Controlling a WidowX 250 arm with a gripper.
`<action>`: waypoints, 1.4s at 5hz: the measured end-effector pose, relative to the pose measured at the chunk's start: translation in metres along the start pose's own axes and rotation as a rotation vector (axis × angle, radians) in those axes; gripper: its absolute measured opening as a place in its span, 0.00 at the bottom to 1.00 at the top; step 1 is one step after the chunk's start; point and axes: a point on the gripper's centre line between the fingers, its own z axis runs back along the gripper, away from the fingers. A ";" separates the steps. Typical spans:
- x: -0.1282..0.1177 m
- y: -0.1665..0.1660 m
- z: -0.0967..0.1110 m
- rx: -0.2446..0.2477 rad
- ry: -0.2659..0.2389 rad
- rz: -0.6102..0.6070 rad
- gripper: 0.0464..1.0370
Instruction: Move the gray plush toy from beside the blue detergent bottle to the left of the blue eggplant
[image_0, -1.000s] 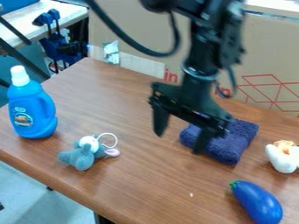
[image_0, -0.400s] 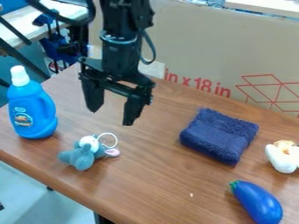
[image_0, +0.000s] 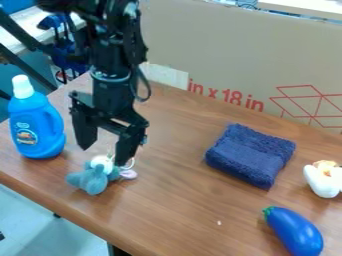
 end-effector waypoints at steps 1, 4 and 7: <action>-0.002 0.010 -0.008 0.007 0.032 0.023 0.96; 0.002 0.005 -0.039 0.067 0.065 0.166 0.96; 0.000 -0.006 -0.051 0.134 0.059 0.277 0.64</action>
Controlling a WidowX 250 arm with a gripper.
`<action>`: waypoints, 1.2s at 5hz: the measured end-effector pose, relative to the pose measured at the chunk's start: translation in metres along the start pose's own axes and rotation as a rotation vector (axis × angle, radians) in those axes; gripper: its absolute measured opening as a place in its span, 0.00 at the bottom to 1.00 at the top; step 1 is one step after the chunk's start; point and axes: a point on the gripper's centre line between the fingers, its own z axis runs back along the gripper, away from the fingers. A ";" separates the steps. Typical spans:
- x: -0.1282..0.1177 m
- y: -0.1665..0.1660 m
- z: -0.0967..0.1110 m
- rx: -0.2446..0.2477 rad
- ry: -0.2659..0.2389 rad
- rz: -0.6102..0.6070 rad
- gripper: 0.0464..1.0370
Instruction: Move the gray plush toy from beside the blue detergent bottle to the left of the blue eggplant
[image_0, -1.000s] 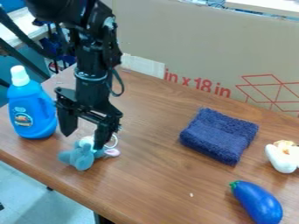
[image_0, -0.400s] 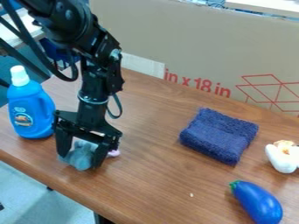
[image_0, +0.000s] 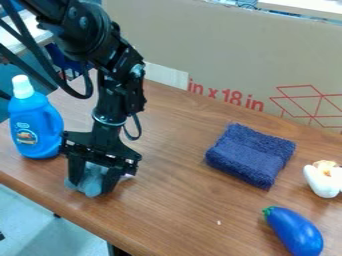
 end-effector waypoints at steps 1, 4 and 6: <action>0.004 -0.015 0.039 -0.037 -0.183 -0.009 0.47; -0.022 -0.137 0.101 -0.094 -0.247 -0.451 0.40; -0.044 -0.156 0.090 -0.116 -0.065 -0.499 0.40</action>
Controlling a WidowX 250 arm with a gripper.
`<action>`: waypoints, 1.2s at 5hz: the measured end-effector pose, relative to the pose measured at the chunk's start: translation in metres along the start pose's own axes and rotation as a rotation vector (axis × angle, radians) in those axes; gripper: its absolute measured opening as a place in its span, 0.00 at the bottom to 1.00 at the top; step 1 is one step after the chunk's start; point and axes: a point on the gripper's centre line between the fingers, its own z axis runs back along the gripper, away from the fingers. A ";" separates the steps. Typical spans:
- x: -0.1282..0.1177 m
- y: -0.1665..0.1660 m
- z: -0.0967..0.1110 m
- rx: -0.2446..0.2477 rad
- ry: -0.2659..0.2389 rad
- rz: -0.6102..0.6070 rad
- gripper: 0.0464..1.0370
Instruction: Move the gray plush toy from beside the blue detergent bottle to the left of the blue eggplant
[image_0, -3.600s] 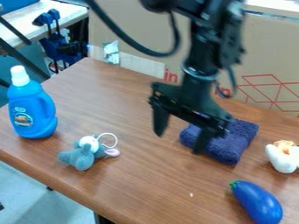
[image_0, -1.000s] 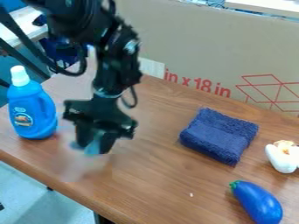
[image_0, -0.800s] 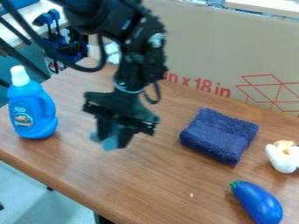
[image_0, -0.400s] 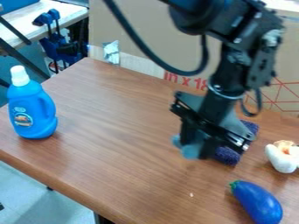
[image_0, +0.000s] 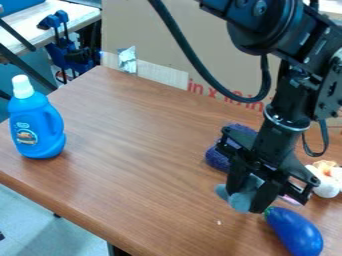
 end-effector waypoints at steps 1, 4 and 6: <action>-0.009 0.017 -0.014 0.005 0.062 0.066 0.40; -0.001 0.030 -0.032 -0.045 -0.007 0.116 0.40; 0.005 0.031 -0.059 -0.127 0.036 0.156 0.74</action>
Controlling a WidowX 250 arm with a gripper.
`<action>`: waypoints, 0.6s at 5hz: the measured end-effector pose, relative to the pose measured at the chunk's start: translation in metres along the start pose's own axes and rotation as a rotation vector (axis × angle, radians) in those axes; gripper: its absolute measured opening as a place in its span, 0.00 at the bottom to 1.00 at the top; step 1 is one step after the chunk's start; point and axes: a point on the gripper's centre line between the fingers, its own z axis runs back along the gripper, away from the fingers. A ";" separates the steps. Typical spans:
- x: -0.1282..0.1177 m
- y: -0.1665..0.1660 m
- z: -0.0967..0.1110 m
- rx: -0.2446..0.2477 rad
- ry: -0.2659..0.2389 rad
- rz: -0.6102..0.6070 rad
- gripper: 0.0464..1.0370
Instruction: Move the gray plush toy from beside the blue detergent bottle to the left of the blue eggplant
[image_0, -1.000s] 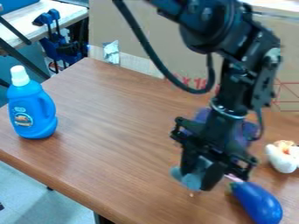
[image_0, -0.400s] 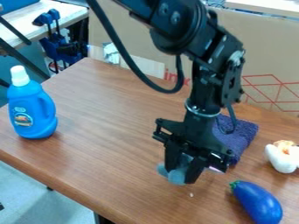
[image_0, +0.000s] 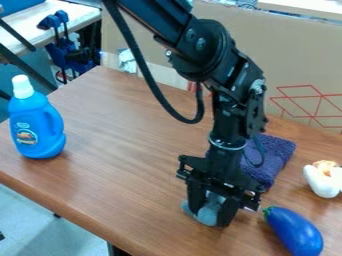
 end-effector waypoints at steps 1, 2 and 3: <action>-0.008 0.002 0.002 0.010 -0.014 0.043 0.96; -0.016 0.002 0.031 0.034 -0.104 0.102 0.97; -0.028 -0.001 0.052 0.053 -0.194 0.117 0.96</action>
